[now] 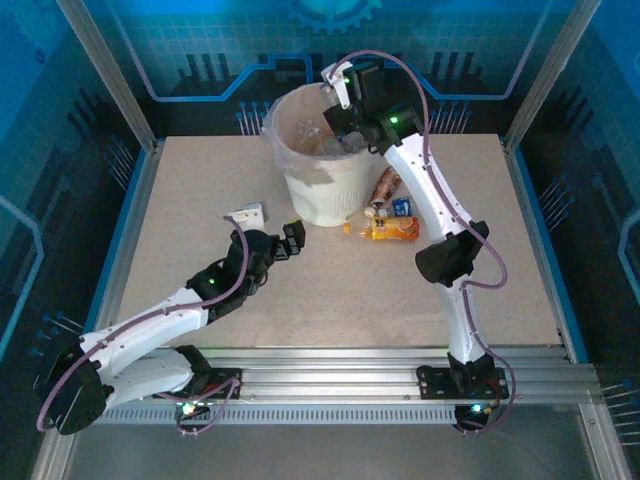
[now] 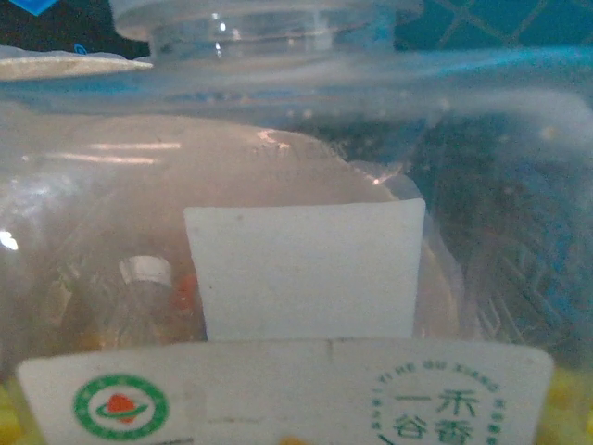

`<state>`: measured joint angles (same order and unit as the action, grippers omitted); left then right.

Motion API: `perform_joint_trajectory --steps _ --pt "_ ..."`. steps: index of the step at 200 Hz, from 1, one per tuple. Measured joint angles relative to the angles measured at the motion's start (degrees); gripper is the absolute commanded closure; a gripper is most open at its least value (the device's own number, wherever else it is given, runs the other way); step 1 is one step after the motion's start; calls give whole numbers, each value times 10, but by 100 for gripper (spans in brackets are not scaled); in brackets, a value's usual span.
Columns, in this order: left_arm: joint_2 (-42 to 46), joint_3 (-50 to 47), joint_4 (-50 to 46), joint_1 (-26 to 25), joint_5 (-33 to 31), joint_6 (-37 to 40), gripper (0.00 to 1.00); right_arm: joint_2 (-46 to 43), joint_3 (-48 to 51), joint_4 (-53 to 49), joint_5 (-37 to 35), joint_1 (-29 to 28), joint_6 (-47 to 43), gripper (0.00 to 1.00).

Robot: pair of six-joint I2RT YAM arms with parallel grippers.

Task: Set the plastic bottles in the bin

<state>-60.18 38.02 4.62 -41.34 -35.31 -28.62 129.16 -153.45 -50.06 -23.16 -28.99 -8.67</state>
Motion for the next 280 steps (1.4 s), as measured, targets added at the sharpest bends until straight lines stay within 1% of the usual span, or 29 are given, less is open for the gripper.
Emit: perform_joint_trajectory --steps 41,65,156,209,246,280 --pt "0 0 -1 0 0 0 1 4 -1 0 -2 -3 -15 6" --pt "2 0 -1 0 0 0 1 9 -3 0 3 -10 -22 0" --pt "4 0 -10 0 0 0 1 9 -7 -1 73 -17 -12 0" --pt "4 0 -14 0 0 0 1 2 -7 -11 115 -12 32 0" --pt "4 0 -14 0 0 1 1 -33 -7 -26 138 -1 75 0" --pt "4 0 -14 0 0 1 1 -87 7 -40 142 21 134 0"
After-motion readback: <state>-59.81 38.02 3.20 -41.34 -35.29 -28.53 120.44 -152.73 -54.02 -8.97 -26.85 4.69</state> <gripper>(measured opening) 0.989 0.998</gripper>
